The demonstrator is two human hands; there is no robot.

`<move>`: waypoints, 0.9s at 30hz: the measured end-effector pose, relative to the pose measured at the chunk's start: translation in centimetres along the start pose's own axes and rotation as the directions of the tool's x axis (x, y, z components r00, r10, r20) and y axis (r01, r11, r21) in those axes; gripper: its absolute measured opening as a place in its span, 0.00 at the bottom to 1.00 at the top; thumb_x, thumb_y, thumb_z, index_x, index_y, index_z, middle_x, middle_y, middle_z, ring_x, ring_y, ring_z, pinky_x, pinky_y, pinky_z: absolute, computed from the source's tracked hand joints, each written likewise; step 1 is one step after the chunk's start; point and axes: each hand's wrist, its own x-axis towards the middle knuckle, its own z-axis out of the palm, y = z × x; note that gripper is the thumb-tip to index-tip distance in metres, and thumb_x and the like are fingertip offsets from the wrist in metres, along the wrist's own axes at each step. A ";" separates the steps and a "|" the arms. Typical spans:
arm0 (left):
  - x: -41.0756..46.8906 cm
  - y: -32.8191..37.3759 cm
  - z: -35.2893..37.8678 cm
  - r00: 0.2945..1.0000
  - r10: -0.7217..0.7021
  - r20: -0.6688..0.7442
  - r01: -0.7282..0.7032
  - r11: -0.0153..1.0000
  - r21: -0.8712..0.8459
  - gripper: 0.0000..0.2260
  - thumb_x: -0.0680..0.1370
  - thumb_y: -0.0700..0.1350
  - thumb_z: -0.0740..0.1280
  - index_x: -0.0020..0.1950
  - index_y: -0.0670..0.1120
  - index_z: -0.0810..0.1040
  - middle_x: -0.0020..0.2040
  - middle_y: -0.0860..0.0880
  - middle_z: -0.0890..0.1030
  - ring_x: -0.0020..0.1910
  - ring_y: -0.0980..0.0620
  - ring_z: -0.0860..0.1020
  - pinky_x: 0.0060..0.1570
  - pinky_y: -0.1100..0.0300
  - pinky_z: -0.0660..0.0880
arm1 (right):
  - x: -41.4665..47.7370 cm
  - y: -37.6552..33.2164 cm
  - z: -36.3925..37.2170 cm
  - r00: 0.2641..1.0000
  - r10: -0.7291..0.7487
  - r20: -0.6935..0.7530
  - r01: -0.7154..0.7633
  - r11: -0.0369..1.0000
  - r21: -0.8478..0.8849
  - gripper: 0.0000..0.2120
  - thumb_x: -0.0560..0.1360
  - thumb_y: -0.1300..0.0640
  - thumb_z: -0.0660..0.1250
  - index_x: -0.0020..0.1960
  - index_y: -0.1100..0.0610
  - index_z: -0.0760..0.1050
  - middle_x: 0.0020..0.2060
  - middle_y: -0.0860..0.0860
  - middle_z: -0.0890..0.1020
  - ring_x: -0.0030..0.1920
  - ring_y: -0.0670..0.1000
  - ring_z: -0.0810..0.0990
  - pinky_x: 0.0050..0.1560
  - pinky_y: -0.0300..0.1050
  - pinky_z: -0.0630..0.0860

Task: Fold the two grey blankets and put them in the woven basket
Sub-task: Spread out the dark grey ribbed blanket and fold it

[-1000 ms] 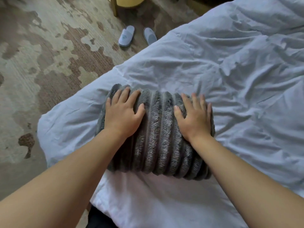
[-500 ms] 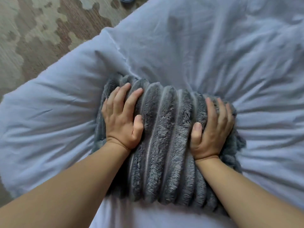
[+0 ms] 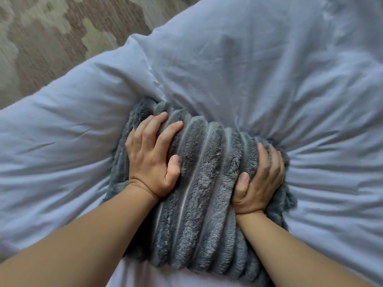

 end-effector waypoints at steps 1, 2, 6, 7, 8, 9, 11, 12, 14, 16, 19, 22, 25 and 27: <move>0.1 -0.3 0.6 1.000 0.001 -0.002 -0.001 1.000 -0.003 0.24 0.72 0.53 0.53 0.66 0.49 0.69 0.66 0.40 0.72 0.67 0.42 0.67 0.65 0.41 0.63 | 0.0 0.2 0.5 1.000 -0.004 0.005 0.004 1.000 0.006 0.32 0.78 0.44 0.44 0.67 0.66 0.70 0.63 0.67 0.73 0.64 0.68 0.70 0.67 0.64 0.64; 0.2 -0.5 1.2 1.000 0.002 -0.003 -0.002 1.000 -0.008 0.24 0.72 0.53 0.53 0.66 0.49 0.68 0.66 0.40 0.72 0.66 0.42 0.67 0.65 0.42 0.63 | 0.0 0.5 1.0 1.000 -0.004 0.008 0.004 1.000 0.009 0.31 0.78 0.44 0.44 0.67 0.65 0.68 0.63 0.67 0.72 0.64 0.68 0.70 0.66 0.64 0.64; 0.6 -1.2 2.7 1.000 0.013 -0.013 -0.013 1.000 -0.002 0.24 0.72 0.53 0.52 0.66 0.48 0.68 0.66 0.40 0.71 0.66 0.42 0.67 0.65 0.44 0.62 | 0.3 1.1 2.3 1.000 -0.022 0.003 0.022 1.000 -0.011 0.31 0.78 0.44 0.43 0.68 0.64 0.66 0.63 0.68 0.72 0.64 0.68 0.70 0.66 0.64 0.64; 0.5 -1.1 2.7 1.000 0.015 -0.012 -0.015 1.000 -0.002 0.24 0.72 0.53 0.52 0.66 0.48 0.68 0.66 0.40 0.71 0.66 0.42 0.67 0.65 0.45 0.62 | 0.2 1.2 2.3 1.000 -0.026 0.002 0.026 1.000 -0.016 0.31 0.78 0.44 0.43 0.67 0.65 0.67 0.63 0.68 0.72 0.64 0.68 0.70 0.66 0.64 0.64; 0.5 -1.0 2.5 1.000 0.014 -0.008 -0.014 1.000 -0.001 0.24 0.72 0.53 0.52 0.66 0.48 0.68 0.66 0.39 0.71 0.66 0.42 0.67 0.65 0.45 0.62 | 0.2 1.2 2.2 1.000 -0.025 0.001 0.025 1.000 -0.016 0.32 0.78 0.44 0.44 0.67 0.66 0.69 0.63 0.68 0.72 0.64 0.69 0.71 0.66 0.65 0.65; 0.5 -0.8 2.3 1.000 0.011 -0.002 -0.011 1.000 -0.004 0.24 0.72 0.53 0.52 0.66 0.48 0.68 0.66 0.39 0.71 0.66 0.42 0.66 0.65 0.44 0.62 | 0.2 1.1 2.0 1.000 -0.020 0.001 0.020 1.000 -0.012 0.33 0.78 0.44 0.44 0.66 0.67 0.70 0.63 0.68 0.72 0.63 0.69 0.71 0.65 0.65 0.65; 0.5 -0.5 2.0 1.000 0.002 0.006 -0.001 1.000 -0.011 0.24 0.73 0.53 0.51 0.66 0.48 0.68 0.66 0.38 0.72 0.66 0.42 0.66 0.66 0.43 0.62 | 0.3 0.8 1.6 1.000 -0.007 -0.006 0.007 1.000 -0.007 0.34 0.78 0.44 0.43 0.65 0.68 0.71 0.62 0.68 0.73 0.63 0.69 0.72 0.65 0.65 0.65; 0.5 -0.4 1.9 1.000 0.000 0.007 0.000 1.000 -0.013 0.23 0.73 0.53 0.51 0.66 0.48 0.68 0.66 0.38 0.72 0.66 0.42 0.66 0.66 0.43 0.62 | 0.4 0.7 1.5 1.000 -0.005 -0.010 0.005 1.000 -0.010 0.34 0.78 0.44 0.44 0.65 0.68 0.72 0.62 0.67 0.73 0.63 0.69 0.72 0.65 0.65 0.65; 0.6 -0.6 1.8 1.000 0.004 -0.004 -0.004 1.000 -0.015 0.24 0.74 0.54 0.51 0.66 0.47 0.69 0.66 0.38 0.72 0.66 0.41 0.66 0.67 0.44 0.62 | 0.6 0.5 1.3 1.000 -0.015 -0.028 0.015 1.000 -0.022 0.32 0.77 0.45 0.46 0.65 0.67 0.72 0.62 0.67 0.74 0.63 0.69 0.72 0.66 0.63 0.65; 0.5 -0.7 1.8 1.000 0.002 -0.013 -0.002 1.000 -0.014 0.25 0.74 0.54 0.51 0.66 0.46 0.70 0.67 0.39 0.72 0.67 0.42 0.66 0.67 0.45 0.61 | 0.5 0.6 1.3 0.999 -0.023 -0.047 0.022 0.999 -0.029 0.30 0.74 0.47 0.50 0.65 0.67 0.73 0.62 0.66 0.75 0.63 0.68 0.73 0.66 0.62 0.66; 0.3 -0.1 1.0 1.000 -0.018 0.013 0.018 1.000 -0.008 0.27 0.73 0.54 0.52 0.66 0.44 0.73 0.67 0.40 0.72 0.67 0.40 0.68 0.67 0.45 0.61 | 0.4 0.3 0.5 0.998 -0.015 -0.054 0.014 1.000 -0.022 0.30 0.73 0.49 0.51 0.65 0.66 0.73 0.61 0.65 0.75 0.62 0.68 0.73 0.65 0.63 0.66; 0.7 1.4 -1.8 0.997 -0.047 0.068 0.048 0.999 -0.011 0.27 0.72 0.54 0.53 0.67 0.45 0.74 0.68 0.43 0.71 0.68 0.41 0.68 0.68 0.47 0.61 | 0.9 -0.7 -1.6 1.000 0.017 0.010 -0.017 0.997 -0.070 0.29 0.74 0.47 0.50 0.66 0.64 0.73 0.62 0.64 0.75 0.63 0.67 0.73 0.66 0.62 0.65; 1.5 3.5 -5.8 0.977 -0.119 0.178 0.118 0.993 0.019 0.25 0.73 0.54 0.55 0.69 0.51 0.72 0.72 0.47 0.68 0.72 0.46 0.64 0.72 0.48 0.56 | 1.1 -2.5 -5.0 0.983 0.094 0.161 -0.055 0.971 -0.231 0.31 0.75 0.44 0.46 0.72 0.57 0.68 0.67 0.60 0.72 0.68 0.63 0.69 0.70 0.59 0.60; 1.8 5.5 -8.6 0.965 -0.185 0.184 0.172 0.981 0.086 0.22 0.74 0.52 0.60 0.68 0.55 0.72 0.74 0.48 0.64 0.74 0.48 0.59 0.74 0.45 0.48 | 1.3 -3.7 -7.0 0.948 0.153 0.277 -0.051 0.937 -0.345 0.30 0.77 0.43 0.44 0.76 0.53 0.61 0.71 0.58 0.67 0.72 0.60 0.62 0.73 0.58 0.53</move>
